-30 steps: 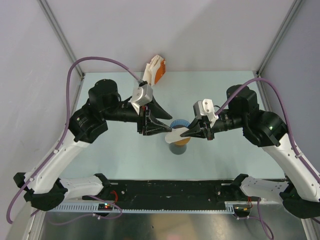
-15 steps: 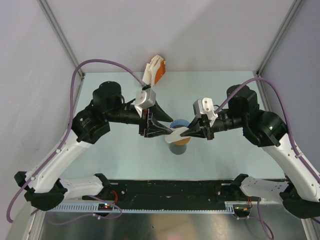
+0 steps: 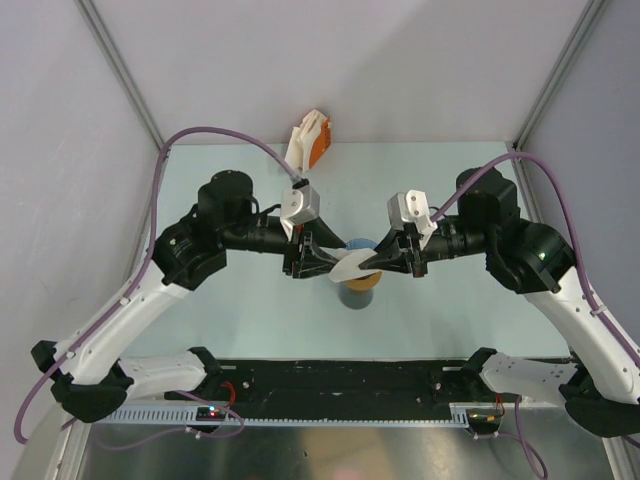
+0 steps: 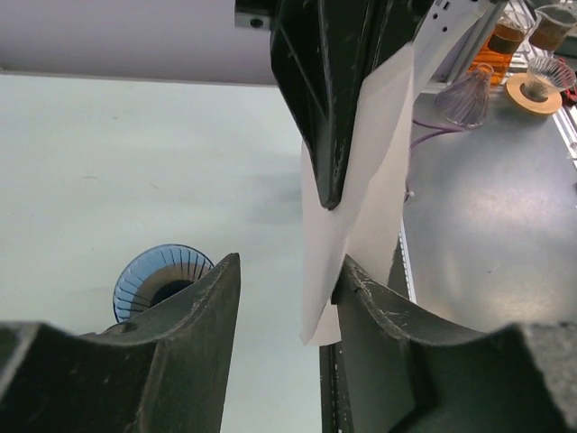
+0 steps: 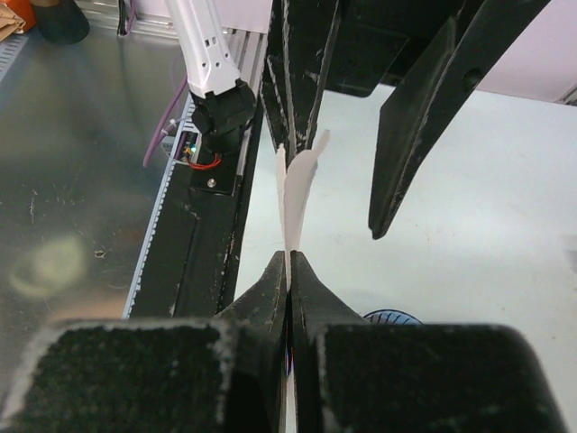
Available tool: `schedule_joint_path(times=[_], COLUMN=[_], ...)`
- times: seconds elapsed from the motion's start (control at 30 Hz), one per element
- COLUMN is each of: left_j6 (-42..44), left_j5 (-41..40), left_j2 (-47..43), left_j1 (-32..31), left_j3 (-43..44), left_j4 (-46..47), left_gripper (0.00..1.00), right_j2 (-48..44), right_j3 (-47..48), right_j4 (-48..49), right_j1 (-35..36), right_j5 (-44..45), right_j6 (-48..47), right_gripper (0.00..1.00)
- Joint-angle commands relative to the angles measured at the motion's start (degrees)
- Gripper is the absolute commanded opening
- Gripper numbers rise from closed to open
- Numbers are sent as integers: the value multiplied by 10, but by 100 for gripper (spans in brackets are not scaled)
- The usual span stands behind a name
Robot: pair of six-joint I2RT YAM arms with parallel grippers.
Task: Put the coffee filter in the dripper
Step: Adjust the coffee filter.
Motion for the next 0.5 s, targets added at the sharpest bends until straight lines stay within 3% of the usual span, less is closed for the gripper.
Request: schedule_joint_path(times=[0.0,0.47], left_j6=[26,10], left_j5=[2,-19], left_j2=[-20,-35], left_j1=[-3,-3], left_j3=[-25,-77], left_j4=[6,49], left_gripper=[51,50], right_j2=[-10,-15], right_j3=[18,7], right_j4=[37,95], right_j1=[-5,-26], right_j5=[-9,-32], right_j6=[23,91], right_gripper=[0,0])
